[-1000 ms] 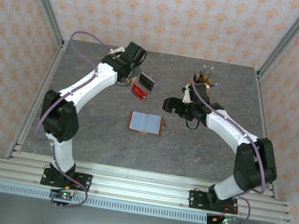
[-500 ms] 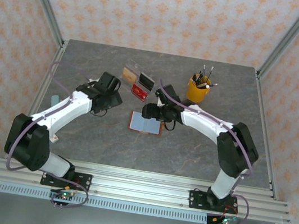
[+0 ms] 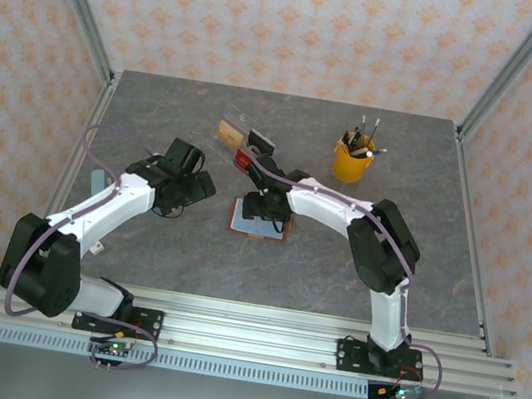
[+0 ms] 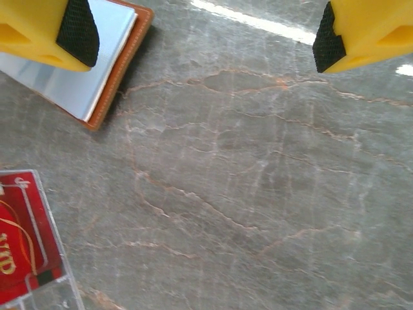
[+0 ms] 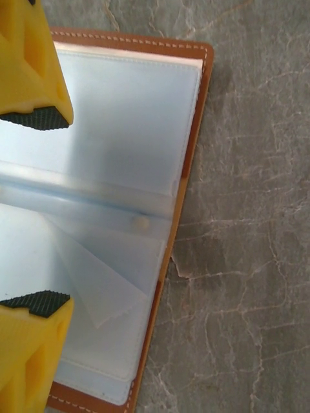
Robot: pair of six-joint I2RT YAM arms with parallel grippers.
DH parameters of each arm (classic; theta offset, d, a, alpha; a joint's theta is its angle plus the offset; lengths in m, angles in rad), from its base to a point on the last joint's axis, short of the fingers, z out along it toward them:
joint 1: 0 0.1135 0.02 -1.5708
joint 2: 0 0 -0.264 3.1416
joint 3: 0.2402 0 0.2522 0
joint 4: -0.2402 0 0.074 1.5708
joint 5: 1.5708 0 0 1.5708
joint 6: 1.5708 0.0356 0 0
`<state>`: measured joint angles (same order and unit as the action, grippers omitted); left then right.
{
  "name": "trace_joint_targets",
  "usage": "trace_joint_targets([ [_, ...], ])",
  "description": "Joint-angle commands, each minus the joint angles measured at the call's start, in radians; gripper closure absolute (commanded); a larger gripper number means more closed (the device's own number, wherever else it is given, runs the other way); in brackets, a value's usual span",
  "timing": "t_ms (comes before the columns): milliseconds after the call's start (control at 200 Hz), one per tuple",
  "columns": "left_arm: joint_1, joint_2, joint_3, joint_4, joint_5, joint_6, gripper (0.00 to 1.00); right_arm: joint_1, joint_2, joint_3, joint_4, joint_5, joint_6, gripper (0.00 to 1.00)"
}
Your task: Take the credit cards out of the card holder
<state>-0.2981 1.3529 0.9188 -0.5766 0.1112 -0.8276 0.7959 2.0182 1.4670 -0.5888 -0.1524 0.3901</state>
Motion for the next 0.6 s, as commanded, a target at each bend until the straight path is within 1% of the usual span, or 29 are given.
trace_joint_targets([
  [0,0.008,0.02,-0.01,0.073,0.101,0.04,0.15,0.003,0.051,0.055,-0.099,0.084,-0.029,0.34],
  [90,0.007,0.053,-0.007,0.113,0.183,0.06,0.2,0.003,0.075,0.064,-0.112,0.096,-0.043,0.35],
  [165,0.004,0.076,-0.003,0.138,0.224,0.064,0.24,0.003,0.089,0.065,-0.116,0.091,-0.052,0.35],
  [265,-0.004,0.101,-0.004,0.175,0.272,0.061,0.32,0.003,0.106,0.06,-0.117,0.089,-0.056,0.35],
  [450,-0.037,0.161,0.016,0.213,0.329,0.059,0.52,-0.006,0.112,0.032,-0.102,0.071,-0.063,0.45],
  [591,-0.082,0.215,0.04,0.23,0.352,0.056,0.62,-0.015,0.11,0.013,-0.088,0.054,-0.067,0.46],
])
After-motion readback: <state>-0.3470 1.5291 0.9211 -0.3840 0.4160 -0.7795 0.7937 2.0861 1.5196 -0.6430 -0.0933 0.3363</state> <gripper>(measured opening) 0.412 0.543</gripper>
